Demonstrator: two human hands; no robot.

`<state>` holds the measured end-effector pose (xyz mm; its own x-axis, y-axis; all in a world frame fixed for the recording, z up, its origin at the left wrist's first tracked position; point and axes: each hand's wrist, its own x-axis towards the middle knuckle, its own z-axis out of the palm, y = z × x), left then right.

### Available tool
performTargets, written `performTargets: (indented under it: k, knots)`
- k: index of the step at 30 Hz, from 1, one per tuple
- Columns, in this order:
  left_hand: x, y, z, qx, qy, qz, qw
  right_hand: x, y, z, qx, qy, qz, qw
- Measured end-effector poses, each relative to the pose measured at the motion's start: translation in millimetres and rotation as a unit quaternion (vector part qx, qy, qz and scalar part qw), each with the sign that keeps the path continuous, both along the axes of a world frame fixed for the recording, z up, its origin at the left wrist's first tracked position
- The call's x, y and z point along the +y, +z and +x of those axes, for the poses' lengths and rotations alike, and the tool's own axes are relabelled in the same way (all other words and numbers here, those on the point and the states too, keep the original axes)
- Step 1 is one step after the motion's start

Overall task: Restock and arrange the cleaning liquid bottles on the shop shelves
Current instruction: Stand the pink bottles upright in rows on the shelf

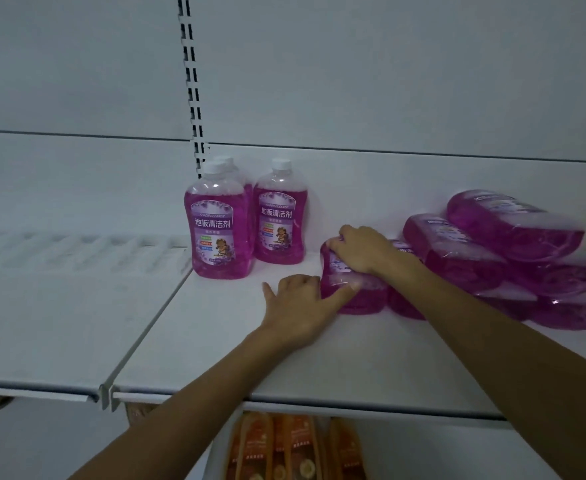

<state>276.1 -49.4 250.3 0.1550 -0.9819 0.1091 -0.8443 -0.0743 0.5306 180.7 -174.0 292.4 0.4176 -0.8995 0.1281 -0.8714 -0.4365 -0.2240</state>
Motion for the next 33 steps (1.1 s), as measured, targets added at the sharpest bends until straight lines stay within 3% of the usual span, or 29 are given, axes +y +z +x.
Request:
performTargets:
  k: [7, 11, 13, 22, 24, 26, 27, 33]
  knots:
    - [8.1, 8.8, -0.3, 0.100, -0.001, -0.012, 0.995, 27.4, 8.2, 5.1, -0.115, 0.085, -0.130, 0.981]
    - [16.6, 7.9, 6.0, 0.234, -0.063, -0.029, 0.970, 50.1, 11.7, -1.6, -0.269, 0.098, -0.173, 0.943]
    - [20.7, 8.6, 11.2, 0.255, -0.083, -0.040, 0.962, 57.1, 18.5, -12.2, -0.339, 0.082, -0.153, 0.924]
    - [35.8, 2.5, 39.5, 0.121, -0.079, -0.113, 0.983, 89.9, 28.0, -24.2, -0.293, 0.187, -0.078, 0.934]
    - [45.7, 1.0, 40.5, -0.008, -0.048, -0.100, 0.994, 90.4, 27.2, -22.3, -0.281, 0.198, -0.075, 0.936]
    - [56.1, -1.9, 43.9, -0.185, 0.026, -0.071, 0.980, 89.2, 26.6, -19.7, -0.279, 0.206, -0.074, 0.935]
    - [59.2, -3.9, 45.0, -0.210, 0.048, -0.046, 0.975, 88.7, 26.0, -17.2, -0.281, 0.207, -0.077, 0.934]
    - [62.7, -2.8, 41.1, -0.192, 0.079, -0.003, 0.978, 78.3, 28.0, 10.1, -0.270, 0.192, -0.084, 0.940]
